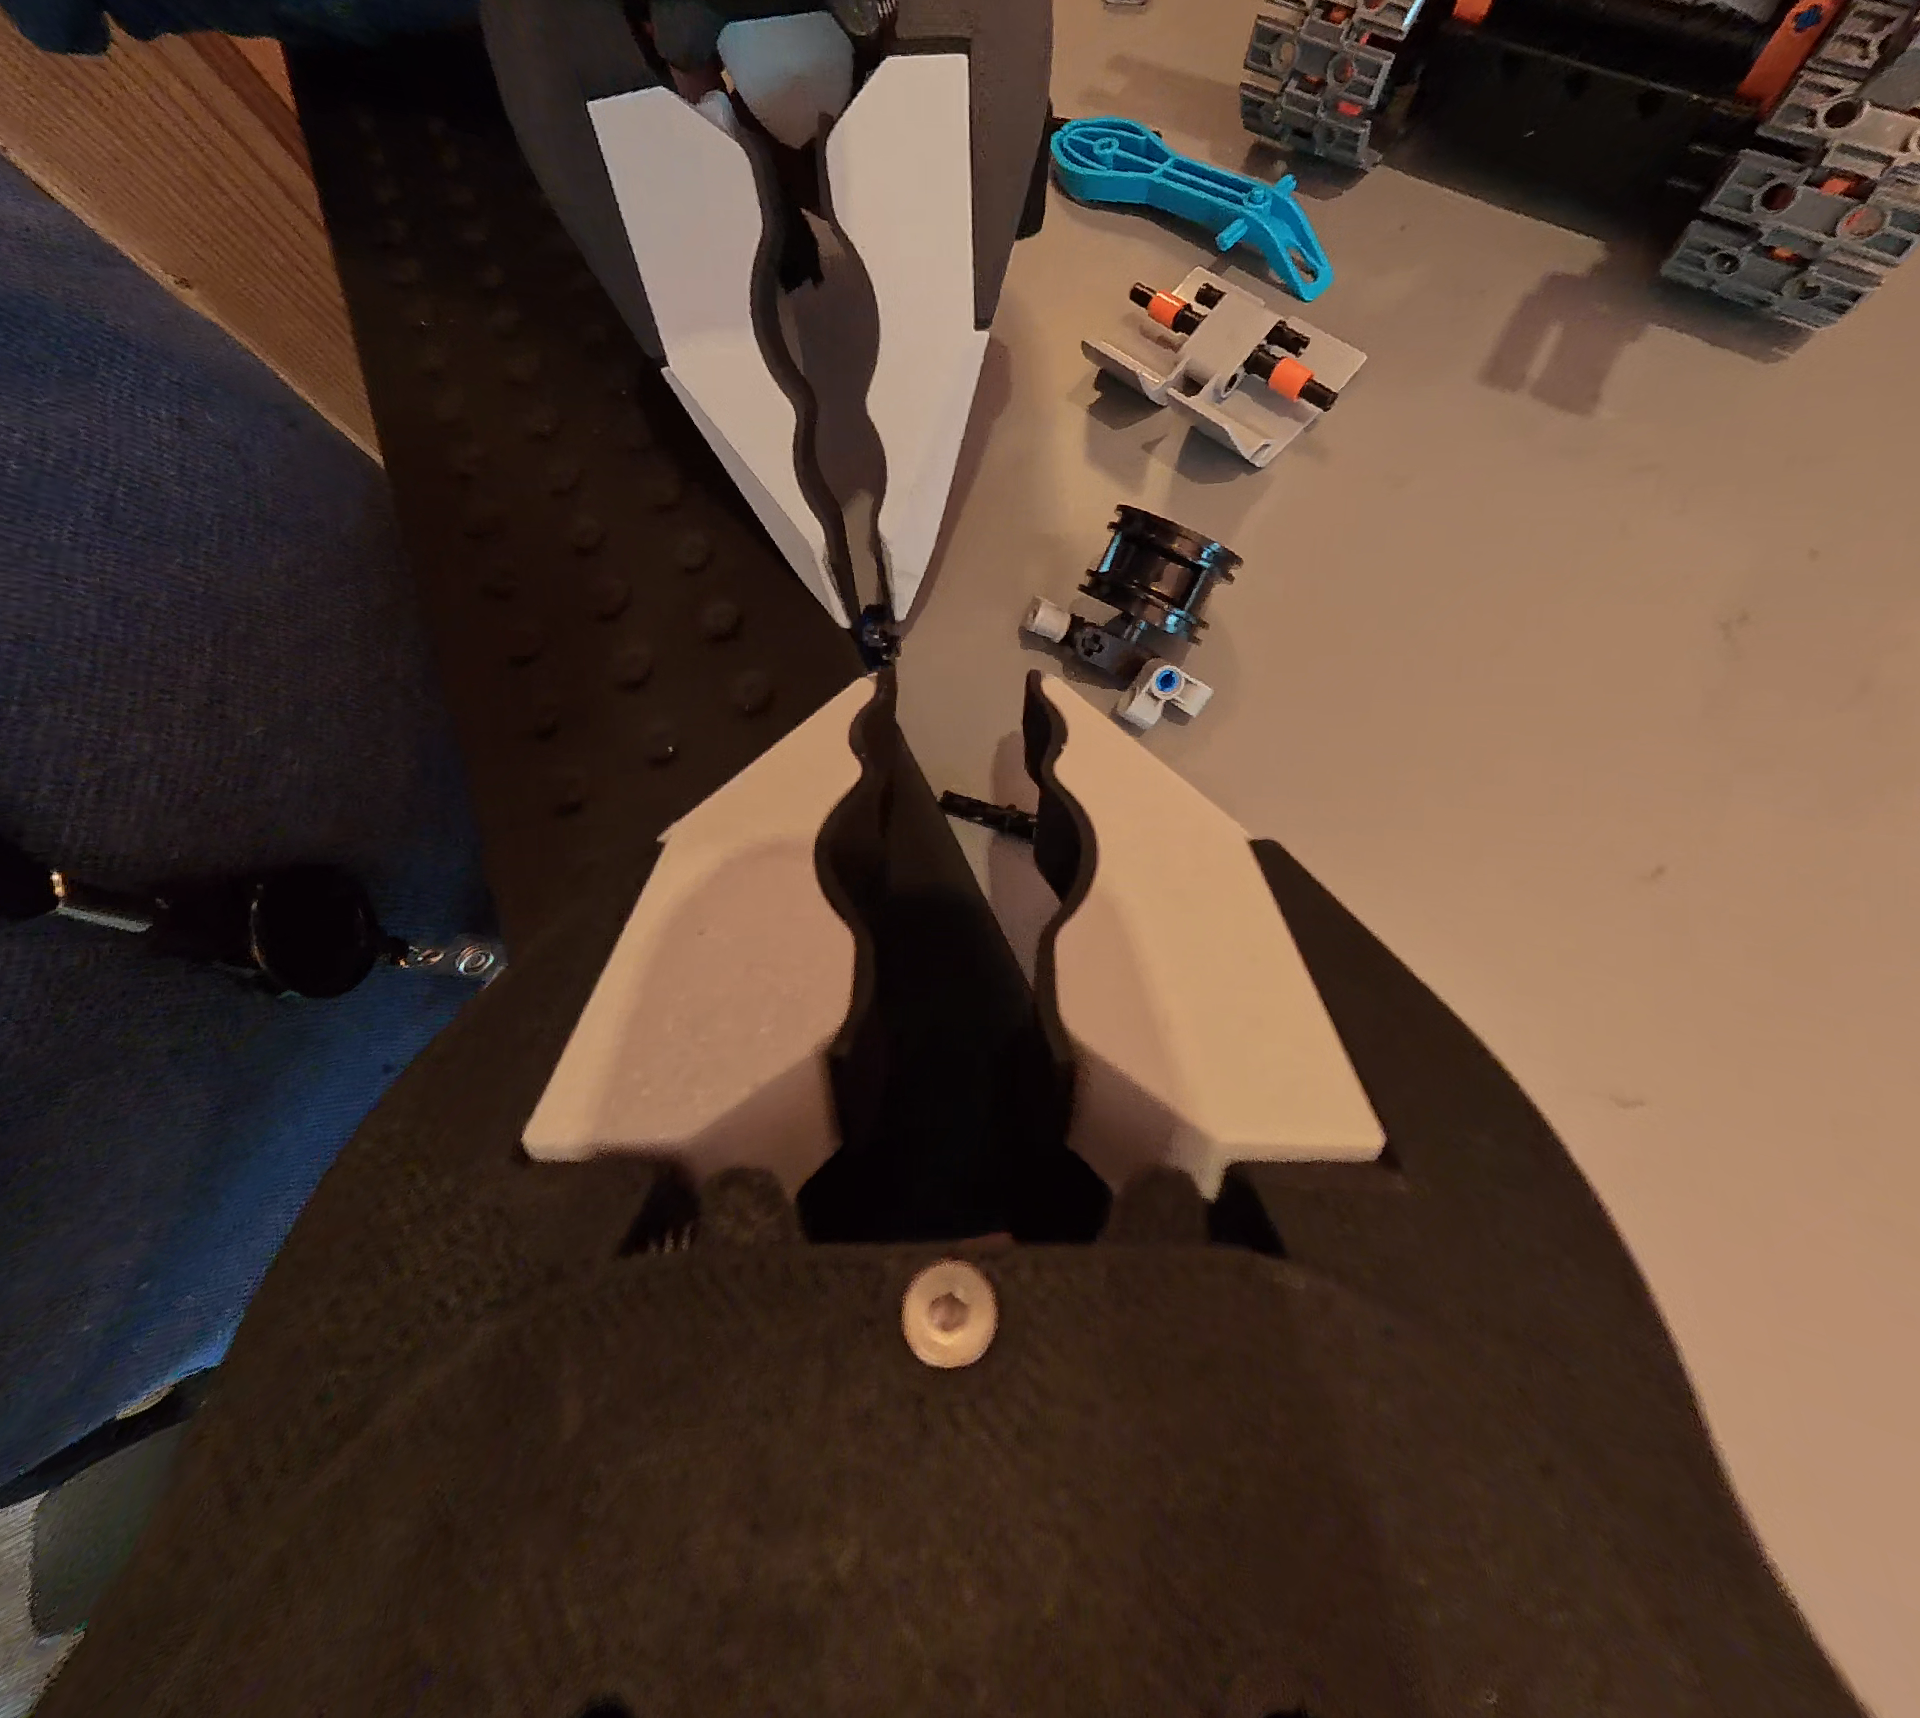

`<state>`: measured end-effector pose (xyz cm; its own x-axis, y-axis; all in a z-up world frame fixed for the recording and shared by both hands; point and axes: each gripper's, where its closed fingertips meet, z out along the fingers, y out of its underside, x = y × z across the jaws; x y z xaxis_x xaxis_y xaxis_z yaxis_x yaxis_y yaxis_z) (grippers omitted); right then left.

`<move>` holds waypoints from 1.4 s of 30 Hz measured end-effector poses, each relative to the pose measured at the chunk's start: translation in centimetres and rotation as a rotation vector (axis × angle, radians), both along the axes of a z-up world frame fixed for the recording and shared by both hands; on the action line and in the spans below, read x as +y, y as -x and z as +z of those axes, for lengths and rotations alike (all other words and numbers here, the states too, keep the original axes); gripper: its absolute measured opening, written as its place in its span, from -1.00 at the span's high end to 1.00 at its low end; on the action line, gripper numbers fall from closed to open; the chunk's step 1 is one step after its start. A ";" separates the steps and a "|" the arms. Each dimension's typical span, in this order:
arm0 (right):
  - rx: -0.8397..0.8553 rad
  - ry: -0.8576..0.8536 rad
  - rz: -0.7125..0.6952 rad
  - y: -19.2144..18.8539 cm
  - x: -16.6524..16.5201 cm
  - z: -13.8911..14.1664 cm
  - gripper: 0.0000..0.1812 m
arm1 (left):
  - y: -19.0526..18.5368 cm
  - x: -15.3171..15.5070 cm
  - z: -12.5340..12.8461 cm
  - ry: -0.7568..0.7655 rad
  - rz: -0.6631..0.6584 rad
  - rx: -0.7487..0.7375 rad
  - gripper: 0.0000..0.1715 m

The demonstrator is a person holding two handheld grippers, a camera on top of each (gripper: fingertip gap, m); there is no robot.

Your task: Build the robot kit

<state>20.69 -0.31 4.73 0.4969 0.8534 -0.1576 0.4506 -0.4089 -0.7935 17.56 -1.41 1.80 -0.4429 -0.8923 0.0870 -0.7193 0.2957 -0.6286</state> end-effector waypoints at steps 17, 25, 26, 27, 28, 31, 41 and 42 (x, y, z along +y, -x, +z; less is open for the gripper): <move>-0.329 -0.339 0.277 0.6 5.4 -3.2 0.60 | -2.1 4.5 0.2 -0.178 0.320 -0.076 0.46; -0.235 -0.491 0.168 0.9 5.4 -0.3 0.75 | -2.3 5.8 1.9 -0.397 0.341 -0.222 0.51; -0.214 -0.535 0.156 0.9 5.1 0.6 0.85 | -2.3 6.0 2.7 -0.439 0.338 -0.258 0.45; -0.202 -0.572 0.150 1.0 4.8 1.3 0.85 | -2.2 5.7 3.4 -0.428 0.331 -0.290 0.45; -0.202 -0.598 0.146 1.0 4.5 1.7 0.85 | -2.1 5.4 4.1 -0.391 0.329 -0.317 0.48; -0.215 -0.612 0.134 1.0 4.0 1.9 0.86 | -1.7 5.4 4.5 -0.352 0.326 -0.322 0.53; -0.217 -0.624 0.125 1.0 3.4 1.7 0.70 | -1.5 6.0 4.0 -0.699 0.195 -0.370 0.69; -0.220 -0.594 0.133 0.9 3.2 1.3 0.63 | -1.4 6.2 3.9 -0.764 0.178 -0.376 0.68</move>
<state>19.82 2.90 6.02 0.3480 0.8202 0.4541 0.6447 0.1423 -0.7511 19.00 4.80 5.70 -0.1702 -0.7051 -0.6884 -0.5795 0.6366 -0.5088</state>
